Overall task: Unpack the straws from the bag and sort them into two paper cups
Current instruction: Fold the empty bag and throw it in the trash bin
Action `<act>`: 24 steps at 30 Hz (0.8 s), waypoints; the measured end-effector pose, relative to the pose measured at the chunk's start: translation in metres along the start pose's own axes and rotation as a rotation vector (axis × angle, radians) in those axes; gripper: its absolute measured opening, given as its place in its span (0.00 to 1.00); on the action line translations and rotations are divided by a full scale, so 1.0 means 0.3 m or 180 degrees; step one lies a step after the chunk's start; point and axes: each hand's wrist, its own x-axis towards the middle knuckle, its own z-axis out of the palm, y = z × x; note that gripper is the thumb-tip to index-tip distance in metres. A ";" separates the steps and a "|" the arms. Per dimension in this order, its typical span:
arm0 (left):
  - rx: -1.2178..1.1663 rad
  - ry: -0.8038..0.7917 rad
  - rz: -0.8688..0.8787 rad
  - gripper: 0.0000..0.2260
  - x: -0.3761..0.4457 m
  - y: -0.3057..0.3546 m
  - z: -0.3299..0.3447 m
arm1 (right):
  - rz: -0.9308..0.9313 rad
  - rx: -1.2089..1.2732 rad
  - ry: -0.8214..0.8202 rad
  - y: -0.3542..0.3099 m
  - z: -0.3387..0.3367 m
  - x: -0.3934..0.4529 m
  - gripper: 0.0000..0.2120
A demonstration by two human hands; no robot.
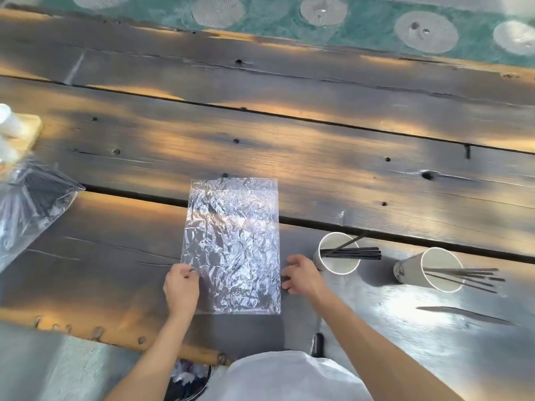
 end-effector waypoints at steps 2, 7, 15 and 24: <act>-0.0129 0.0041 -0.0423 0.06 0.075 -0.001 -0.025 | -0.0019 0.0238 -0.0032 -0.033 -0.003 0.036 0.17; -0.0461 -0.0336 -0.0585 0.13 0.228 0.065 -0.042 | 0.0173 0.1431 -0.0004 -0.142 0.013 0.134 0.17; -0.0890 -0.0780 -0.0866 0.19 0.385 0.163 -0.022 | 0.0486 0.2111 0.0095 -0.256 0.070 0.242 0.13; -0.0969 -0.1277 -0.0863 0.20 0.487 0.236 -0.020 | 0.0594 0.1819 -0.0140 -0.310 0.048 0.317 0.11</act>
